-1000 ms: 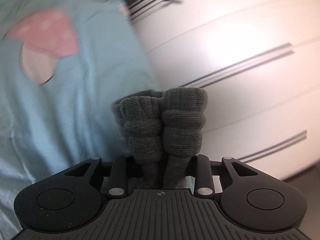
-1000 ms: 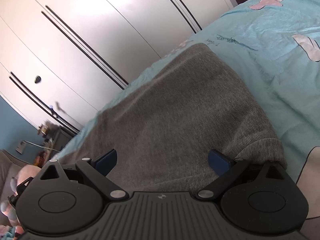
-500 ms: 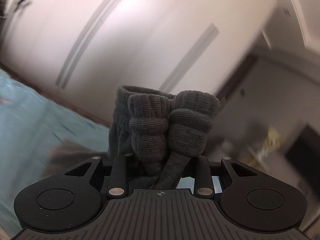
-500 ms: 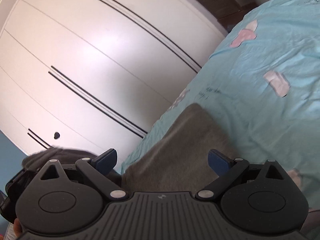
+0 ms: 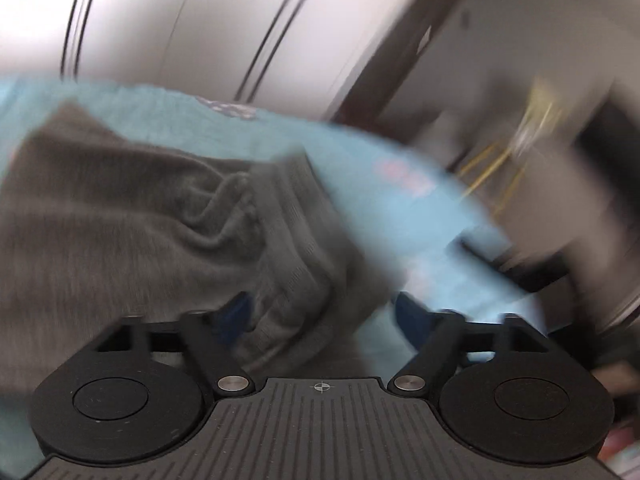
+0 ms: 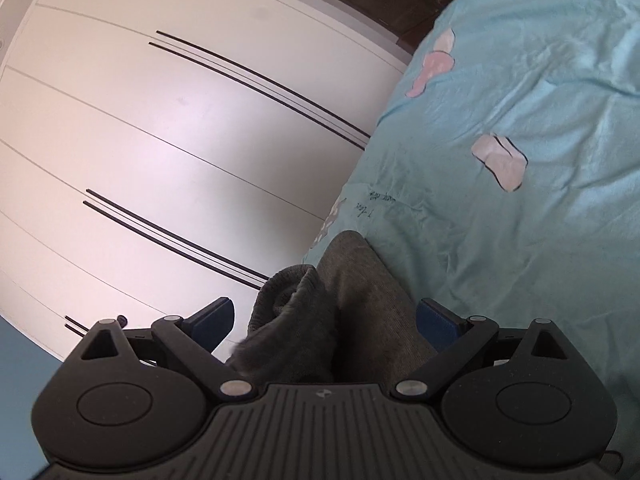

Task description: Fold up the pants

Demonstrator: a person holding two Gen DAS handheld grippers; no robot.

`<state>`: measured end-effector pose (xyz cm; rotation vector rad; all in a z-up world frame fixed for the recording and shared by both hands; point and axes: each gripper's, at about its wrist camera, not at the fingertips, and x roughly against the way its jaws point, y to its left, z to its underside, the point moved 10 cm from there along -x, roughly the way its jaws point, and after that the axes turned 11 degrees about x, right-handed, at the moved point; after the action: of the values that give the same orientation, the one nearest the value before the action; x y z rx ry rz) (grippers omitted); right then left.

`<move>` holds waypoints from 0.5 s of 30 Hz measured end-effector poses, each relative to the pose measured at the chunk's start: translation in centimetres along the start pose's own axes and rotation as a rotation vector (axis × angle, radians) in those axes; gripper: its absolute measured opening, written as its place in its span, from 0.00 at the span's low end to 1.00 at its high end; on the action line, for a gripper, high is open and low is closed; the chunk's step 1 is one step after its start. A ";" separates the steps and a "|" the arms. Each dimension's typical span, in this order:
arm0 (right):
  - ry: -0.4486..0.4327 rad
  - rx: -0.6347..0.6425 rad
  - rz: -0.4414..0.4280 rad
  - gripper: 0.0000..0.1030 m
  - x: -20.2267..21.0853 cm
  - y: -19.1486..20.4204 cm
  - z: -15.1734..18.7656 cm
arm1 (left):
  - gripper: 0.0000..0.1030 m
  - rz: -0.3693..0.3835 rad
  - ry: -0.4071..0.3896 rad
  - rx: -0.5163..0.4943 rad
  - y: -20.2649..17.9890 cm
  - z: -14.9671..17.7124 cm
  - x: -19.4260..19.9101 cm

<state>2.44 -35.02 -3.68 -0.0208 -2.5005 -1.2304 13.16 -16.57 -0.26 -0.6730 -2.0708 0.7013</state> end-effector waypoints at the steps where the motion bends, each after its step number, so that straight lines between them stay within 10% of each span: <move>1: 0.005 -0.005 -0.005 0.95 -0.1 0.1 0.1 | 0.93 0.038 -0.012 0.067 0.6 -0.7 1.2; 4: 0.041 0.012 -0.005 0.95 -0.6 0.4 0.7 | 0.93 -0.003 -0.086 0.189 4.4 -2.9 4.5; 8: 0.117 0.056 0.011 0.95 -1.8 1.1 2.1 | 0.93 -0.234 -0.274 0.302 12.1 -4.1 8.1; 15: 0.175 0.273 0.119 0.95 -4.1 3.0 3.5 | 0.93 -0.311 -0.252 0.599 20.1 -3.2 7.8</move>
<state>5.75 -29.91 -4.63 0.0067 -2.4518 -0.8010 16.06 3.55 -8.15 0.0768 -1.9693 1.1918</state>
